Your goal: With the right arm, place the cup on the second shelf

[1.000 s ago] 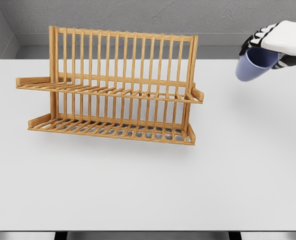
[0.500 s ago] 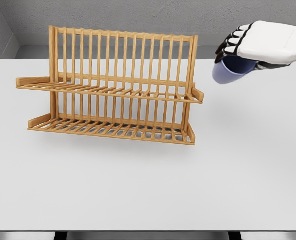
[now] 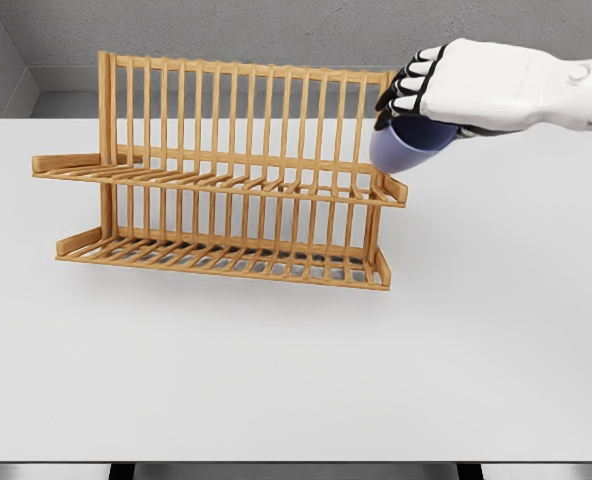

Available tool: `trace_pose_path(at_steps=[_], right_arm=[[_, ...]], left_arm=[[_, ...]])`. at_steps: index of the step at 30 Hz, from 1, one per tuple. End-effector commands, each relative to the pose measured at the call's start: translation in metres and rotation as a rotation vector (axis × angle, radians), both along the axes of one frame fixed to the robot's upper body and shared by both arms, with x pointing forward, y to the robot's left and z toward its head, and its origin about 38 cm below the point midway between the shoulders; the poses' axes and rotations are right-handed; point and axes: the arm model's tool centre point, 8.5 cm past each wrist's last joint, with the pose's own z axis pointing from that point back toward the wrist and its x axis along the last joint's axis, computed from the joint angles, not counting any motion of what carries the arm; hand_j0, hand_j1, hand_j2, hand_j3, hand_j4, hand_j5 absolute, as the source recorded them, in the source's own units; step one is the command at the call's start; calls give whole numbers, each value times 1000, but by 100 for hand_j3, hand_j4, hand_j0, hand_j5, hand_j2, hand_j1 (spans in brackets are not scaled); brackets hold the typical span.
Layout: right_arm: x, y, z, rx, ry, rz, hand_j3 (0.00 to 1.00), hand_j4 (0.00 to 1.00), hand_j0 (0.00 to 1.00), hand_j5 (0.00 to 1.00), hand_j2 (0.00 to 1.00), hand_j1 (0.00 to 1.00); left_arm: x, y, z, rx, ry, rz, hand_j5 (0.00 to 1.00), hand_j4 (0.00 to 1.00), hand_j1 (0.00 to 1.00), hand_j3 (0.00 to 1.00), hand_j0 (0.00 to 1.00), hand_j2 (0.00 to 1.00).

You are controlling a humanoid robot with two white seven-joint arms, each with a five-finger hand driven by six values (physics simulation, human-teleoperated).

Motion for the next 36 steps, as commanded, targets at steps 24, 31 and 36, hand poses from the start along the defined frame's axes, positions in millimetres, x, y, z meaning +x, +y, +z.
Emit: trace_pose_path(at_steps=[24, 31, 36], right_arm=[[-1, 28, -36, -45, 90, 64, 100, 100, 100, 100, 100, 100], [4, -25, 40, 63, -88, -77, 100, 100, 100, 100, 100, 100], [0, -109, -20, 80, 61, -286, 100, 100, 100, 100, 100, 100]], left_arm=[[0, 0, 0, 0, 0, 0, 100, 100, 100, 100, 100, 100], [0, 0, 0, 0, 0, 0, 100, 100, 100, 100, 100, 100], [1, 0, 0, 0, -2, 0, 100, 100, 100, 100, 100, 100]])
